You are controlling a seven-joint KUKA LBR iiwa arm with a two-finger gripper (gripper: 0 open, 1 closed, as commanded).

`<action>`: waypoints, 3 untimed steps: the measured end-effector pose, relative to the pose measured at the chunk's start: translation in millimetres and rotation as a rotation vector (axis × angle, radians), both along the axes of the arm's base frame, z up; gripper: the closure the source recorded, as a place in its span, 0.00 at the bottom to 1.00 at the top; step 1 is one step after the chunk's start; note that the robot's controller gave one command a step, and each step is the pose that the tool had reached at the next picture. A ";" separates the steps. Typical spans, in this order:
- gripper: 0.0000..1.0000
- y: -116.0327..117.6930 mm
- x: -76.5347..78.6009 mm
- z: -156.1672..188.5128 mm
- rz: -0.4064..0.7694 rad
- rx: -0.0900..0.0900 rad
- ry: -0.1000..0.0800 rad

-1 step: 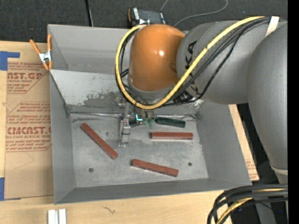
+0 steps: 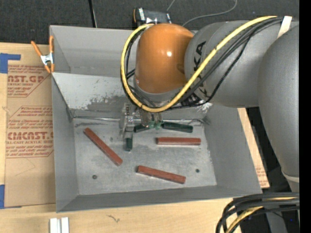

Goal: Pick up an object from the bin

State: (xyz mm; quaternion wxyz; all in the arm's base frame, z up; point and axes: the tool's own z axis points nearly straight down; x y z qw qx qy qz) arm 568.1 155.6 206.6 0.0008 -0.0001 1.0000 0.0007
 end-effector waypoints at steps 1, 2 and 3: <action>0.00 0.0 0.0 0.0 0.000 0.000 0.000; 0.00 26.3 -48.6 -140.8 -0.201 -0.003 0.010; 1.00 25.4 -45.7 -137.2 -0.202 -0.001 0.003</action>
Offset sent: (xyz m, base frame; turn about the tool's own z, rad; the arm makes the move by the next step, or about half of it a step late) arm 0.0000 0.0000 0.0000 0.0000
